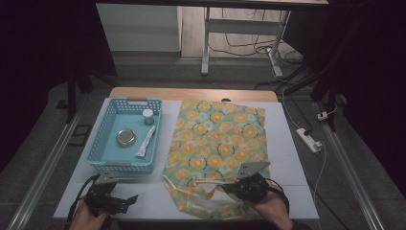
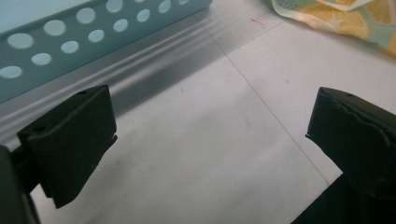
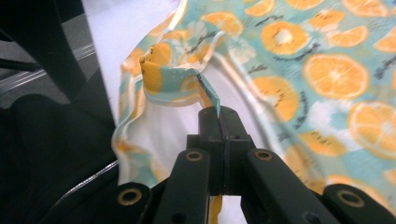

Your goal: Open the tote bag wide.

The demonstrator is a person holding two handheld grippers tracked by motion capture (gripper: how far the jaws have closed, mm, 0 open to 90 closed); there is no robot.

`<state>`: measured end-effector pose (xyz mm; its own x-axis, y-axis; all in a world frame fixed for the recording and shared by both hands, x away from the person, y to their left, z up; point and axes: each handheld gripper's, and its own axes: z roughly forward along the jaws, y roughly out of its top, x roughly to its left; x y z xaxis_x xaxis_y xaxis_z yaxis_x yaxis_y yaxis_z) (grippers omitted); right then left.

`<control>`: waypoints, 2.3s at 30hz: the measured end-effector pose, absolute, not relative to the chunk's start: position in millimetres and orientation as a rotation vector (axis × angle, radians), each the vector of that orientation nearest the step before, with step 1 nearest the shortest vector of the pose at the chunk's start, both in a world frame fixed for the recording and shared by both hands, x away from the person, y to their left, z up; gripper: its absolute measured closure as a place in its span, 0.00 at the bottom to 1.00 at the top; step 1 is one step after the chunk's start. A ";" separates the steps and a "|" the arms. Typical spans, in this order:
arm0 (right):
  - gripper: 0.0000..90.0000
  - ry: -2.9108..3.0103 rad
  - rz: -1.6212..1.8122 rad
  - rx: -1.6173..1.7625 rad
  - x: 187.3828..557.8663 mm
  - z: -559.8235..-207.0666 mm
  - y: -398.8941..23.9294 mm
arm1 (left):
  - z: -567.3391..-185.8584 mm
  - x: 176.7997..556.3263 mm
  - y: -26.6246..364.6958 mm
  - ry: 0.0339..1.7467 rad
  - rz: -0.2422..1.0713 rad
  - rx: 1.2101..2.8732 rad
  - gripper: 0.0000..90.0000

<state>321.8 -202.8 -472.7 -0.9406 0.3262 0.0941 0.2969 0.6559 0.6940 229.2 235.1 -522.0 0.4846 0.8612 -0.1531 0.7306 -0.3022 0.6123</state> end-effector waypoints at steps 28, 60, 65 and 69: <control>1.00 2.696 1.209 0.684 406.6 -465.3 -191.2 | -521.0 231.8 244.1 1.263 0.170 2.032 0.00; 1.00 2.523 1.112 0.799 491.8 -460.2 -186.4 | -522.8 235.0 247.2 1.257 0.137 2.015 0.00; 1.00 2.512 1.090 0.847 507.0 -471.9 -191.0 | -523.1 235.2 247.2 1.257 0.134 2.016 0.00; 1.00 2.532 1.052 0.875 512.8 -487.2 -193.6 | -523.2 235.5 247.3 1.258 0.130 2.016 0.00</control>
